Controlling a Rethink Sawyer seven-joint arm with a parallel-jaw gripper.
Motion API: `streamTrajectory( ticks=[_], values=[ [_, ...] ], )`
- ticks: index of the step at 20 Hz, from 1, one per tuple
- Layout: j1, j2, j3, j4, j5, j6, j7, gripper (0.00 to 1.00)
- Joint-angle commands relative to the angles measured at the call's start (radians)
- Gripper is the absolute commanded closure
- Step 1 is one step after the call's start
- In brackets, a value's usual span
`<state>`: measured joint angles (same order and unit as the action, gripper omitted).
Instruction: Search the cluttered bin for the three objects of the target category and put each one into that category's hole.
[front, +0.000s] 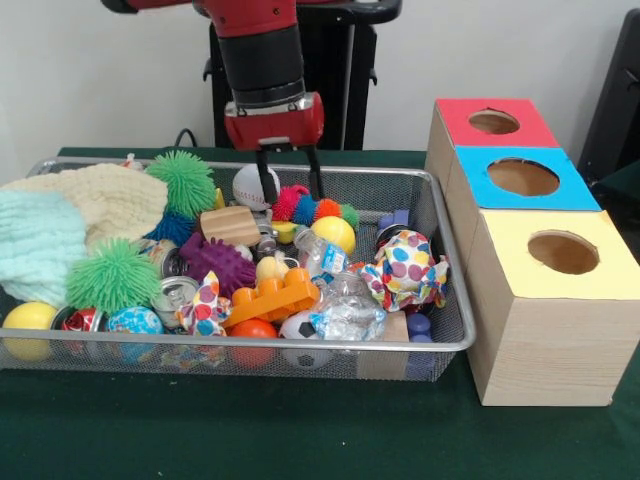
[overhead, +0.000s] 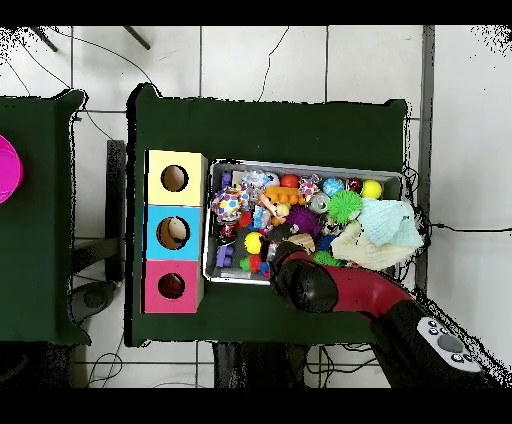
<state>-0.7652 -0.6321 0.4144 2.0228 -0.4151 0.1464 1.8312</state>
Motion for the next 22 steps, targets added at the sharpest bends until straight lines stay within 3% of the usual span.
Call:
streamTrajectory(
  ticks=[1, 5, 7, 17, 22],
  values=[
    [-0.044, 0.163, 0.125, -0.007, -0.099, -0.066, -0.008, 0.00],
    [-0.073, 0.231, 0.161, -0.028, -0.143, -0.072, -0.025, 0.00],
    [-0.069, 0.232, 0.160, -0.027, -0.152, -0.088, -0.005, 0.00],
    [0.044, 0.271, 0.010, -0.146, -0.196, -0.166, 0.071, 0.00],
    [0.052, 0.265, -0.007, -0.162, -0.179, -0.172, 0.080, 0.00]
  ],
)
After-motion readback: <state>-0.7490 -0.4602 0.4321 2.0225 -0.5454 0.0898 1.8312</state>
